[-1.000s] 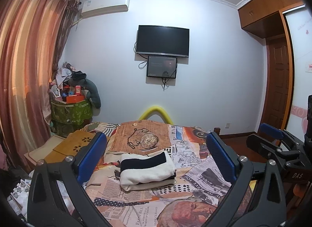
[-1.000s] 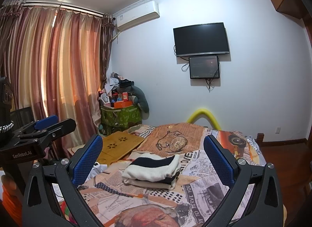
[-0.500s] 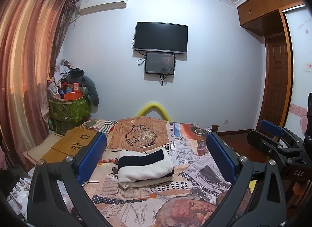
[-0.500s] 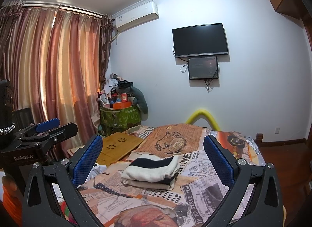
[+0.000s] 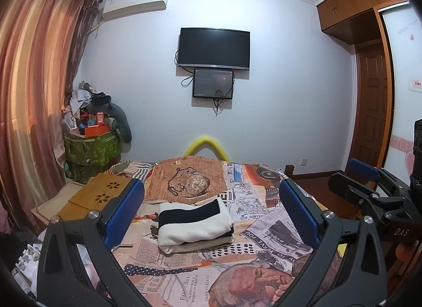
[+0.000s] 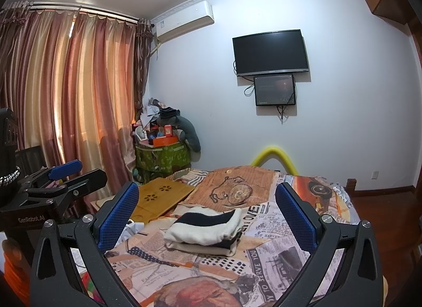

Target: Fold small clothes

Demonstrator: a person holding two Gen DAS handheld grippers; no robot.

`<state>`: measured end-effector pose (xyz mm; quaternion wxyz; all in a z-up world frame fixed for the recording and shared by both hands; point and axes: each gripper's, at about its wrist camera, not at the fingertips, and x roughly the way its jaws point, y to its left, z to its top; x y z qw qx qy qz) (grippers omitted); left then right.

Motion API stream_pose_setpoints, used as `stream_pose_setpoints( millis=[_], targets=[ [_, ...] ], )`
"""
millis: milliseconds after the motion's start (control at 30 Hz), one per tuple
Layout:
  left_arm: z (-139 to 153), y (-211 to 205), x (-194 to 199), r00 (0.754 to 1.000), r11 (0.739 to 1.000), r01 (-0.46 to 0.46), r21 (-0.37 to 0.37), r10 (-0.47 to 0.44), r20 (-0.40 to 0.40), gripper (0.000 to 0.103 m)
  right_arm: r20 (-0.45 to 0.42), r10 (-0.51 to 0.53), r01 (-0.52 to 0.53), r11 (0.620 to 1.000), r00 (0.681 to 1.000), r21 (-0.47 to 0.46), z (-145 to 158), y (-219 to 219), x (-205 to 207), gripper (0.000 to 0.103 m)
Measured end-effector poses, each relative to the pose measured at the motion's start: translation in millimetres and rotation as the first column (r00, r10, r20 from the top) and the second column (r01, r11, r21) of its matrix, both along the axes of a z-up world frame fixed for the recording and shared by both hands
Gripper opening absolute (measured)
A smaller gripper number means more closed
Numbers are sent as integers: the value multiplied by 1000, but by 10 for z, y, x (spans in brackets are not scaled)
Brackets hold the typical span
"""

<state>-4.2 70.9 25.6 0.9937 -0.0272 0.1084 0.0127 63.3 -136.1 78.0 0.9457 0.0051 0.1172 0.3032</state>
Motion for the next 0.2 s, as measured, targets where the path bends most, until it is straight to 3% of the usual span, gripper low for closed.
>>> stream_pose_setpoints(
  millis=[200],
  targets=[
    [-34,62,36,1000,1000,-13,-24,13,-19,103,-9,1,-1,1000,1000,-3,-7,19,15,103]
  ],
)
